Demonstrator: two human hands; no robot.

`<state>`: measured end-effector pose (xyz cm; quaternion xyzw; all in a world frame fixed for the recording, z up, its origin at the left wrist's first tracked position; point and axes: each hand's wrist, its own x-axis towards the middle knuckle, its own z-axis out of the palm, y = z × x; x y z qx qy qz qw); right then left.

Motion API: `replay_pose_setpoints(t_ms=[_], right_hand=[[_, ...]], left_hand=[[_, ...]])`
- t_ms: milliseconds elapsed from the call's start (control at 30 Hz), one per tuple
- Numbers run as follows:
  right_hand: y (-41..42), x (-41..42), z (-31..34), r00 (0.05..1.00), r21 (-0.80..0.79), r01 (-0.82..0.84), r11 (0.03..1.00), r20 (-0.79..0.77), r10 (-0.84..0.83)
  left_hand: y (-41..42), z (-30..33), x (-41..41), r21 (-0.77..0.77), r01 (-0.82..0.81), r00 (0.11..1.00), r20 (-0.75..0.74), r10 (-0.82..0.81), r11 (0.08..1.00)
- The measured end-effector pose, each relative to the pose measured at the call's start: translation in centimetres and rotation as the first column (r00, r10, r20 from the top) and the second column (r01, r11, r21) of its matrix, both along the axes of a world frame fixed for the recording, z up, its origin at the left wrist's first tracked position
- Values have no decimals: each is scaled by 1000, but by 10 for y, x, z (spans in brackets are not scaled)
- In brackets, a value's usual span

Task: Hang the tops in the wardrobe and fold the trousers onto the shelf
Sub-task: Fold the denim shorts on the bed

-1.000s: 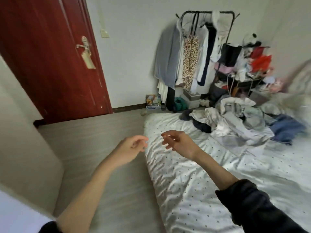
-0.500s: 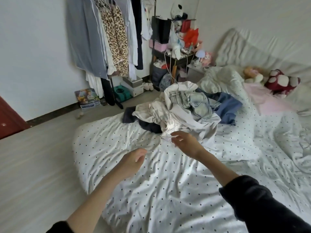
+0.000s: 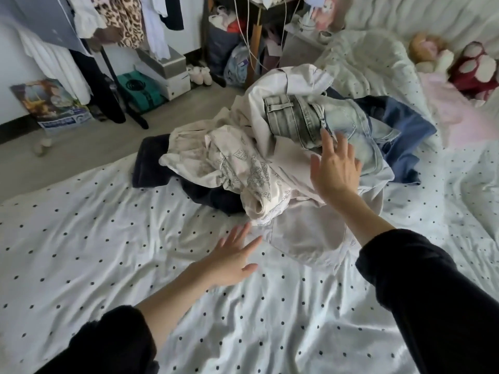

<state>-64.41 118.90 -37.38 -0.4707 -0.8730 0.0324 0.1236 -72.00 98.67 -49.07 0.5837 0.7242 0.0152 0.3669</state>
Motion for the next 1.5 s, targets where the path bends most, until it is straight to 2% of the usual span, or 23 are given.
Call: replay_pose_setpoints(t_ms=[133,233,400,467,567,700,800,900,967,1000,1067,1133,1233,1300,1333,1367,1400,1467,1500], right_hand=[[31,-13,-18,994,-52,110,993,-6,-111],[43,-21,-20,991,-15,130,991,-19,-131],[37,-5,-19,988,79,107,991,-118,-97],[27,13,-16,986,88,67,994,-156,-52],[11,52,2,959,70,76,995,-277,-54],[-8,114,31,921,7,123,992,-374,-112],[-29,186,48,903,-81,150,985,-394,-170],[-52,238,53,889,-142,164,976,-408,-209],[-64,294,56,874,-200,174,964,-420,-244],[-68,321,58,869,-256,160,953,-421,-259],[-77,365,64,875,-407,95,909,-401,-271],[-85,415,72,897,-576,5,817,-359,-259],[-93,479,78,912,-816,-132,563,-322,-253],[-97,517,73,899,-912,-169,375,-298,-321],[-97,532,66,885,-934,-129,333,-260,-385],[-96,545,54,868,-935,-35,353,-203,-453],[-94,558,40,847,-899,122,420,-127,-517],[-99,578,10,760,-711,451,540,-12,-650],[-107,580,1,717,-635,526,566,-28,-697]], left_hand=[[12,-35,8,-68,88,993,-77,-93,994],[13,-40,10,-105,108,986,-112,-120,989],[16,-38,8,-172,113,983,-124,-135,979],[18,-28,9,-190,70,993,-83,-87,979],[20,1,18,-95,-60,995,72,67,994],[14,41,49,205,-234,952,245,182,950],[15,80,98,359,-455,845,462,269,815],[17,108,136,317,-670,630,720,290,671],[13,124,184,246,-698,537,801,264,673],[11,128,206,230,-691,520,817,251,685],[11,135,242,222,-678,502,836,221,701],[14,146,281,223,-641,502,846,182,735],[17,160,330,256,-580,533,837,123,773],[18,163,359,296,-524,576,814,76,799],[19,161,372,297,-482,608,791,71,824],[20,156,382,269,-435,629,774,76,859],[21,149,393,220,-376,639,765,80,900],[22,127,414,125,-246,693,716,84,961],[22,116,420,97,-205,738,669,88,974]])
